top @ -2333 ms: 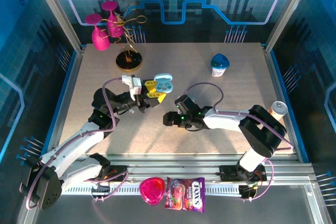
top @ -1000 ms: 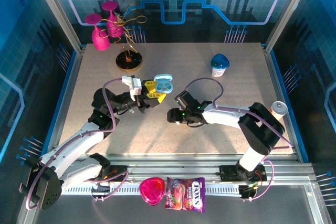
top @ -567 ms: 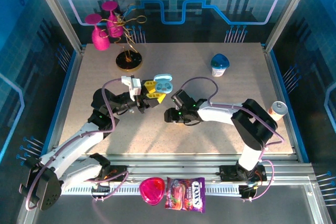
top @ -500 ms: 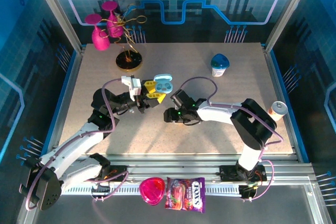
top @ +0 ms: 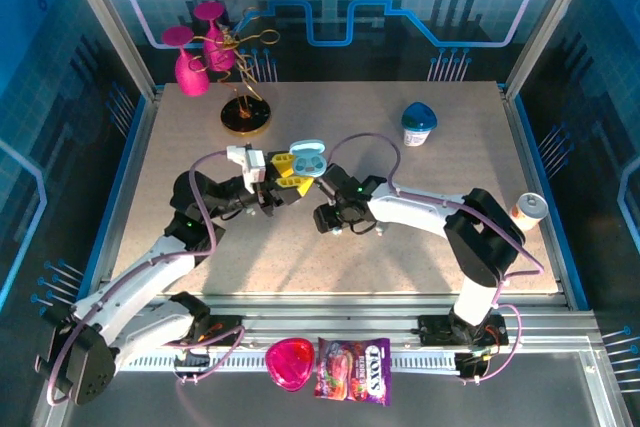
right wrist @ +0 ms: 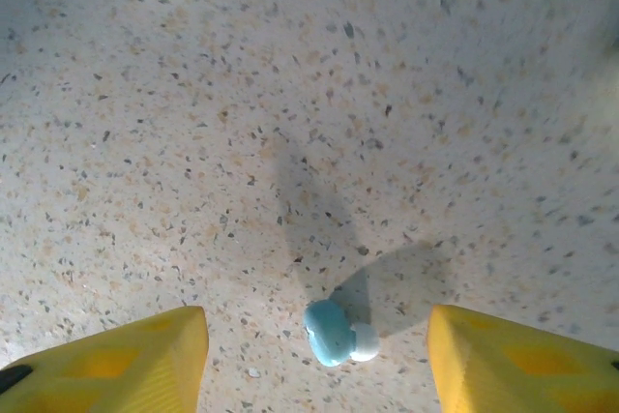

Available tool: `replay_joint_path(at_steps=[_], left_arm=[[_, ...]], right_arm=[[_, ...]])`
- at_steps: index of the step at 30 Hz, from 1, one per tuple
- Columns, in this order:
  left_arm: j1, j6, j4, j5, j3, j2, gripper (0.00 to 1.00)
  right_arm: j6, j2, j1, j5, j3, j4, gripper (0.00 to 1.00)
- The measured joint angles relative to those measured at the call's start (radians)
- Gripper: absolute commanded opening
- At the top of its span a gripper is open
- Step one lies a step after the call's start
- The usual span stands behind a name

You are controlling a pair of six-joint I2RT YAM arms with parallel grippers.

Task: Insert wireless bluetooth earbuds into charging case

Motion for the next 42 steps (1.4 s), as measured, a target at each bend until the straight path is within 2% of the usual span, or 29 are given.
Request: replay_joint_path(at_steps=[7, 13, 24, 42], left_arm=[[0.0, 0.011, -0.04, -0.011, 0.0, -0.068, 0.31], [0.0, 0.031, -0.095, -0.016, 0.0, -0.126, 0.31], [0.0, 0.056, -0.161, -0.029, 0.0, -0.154, 0.31], [0.0, 0.056, -0.172, -0.029, 0.0, -0.155, 0.31]], right_arm=[[-0.185, 0.087, 0.06, 0.113, 0.142, -0.169, 0.5], [-0.279, 0.166, 0.076, 0.176, 0.225, -0.302, 0.42], [-0.326, 0.314, 0.155, 0.279, 0.39, -0.455, 0.35], [-0.366, 0.385, 0.161, 0.314, 0.433, -0.518, 0.27]])
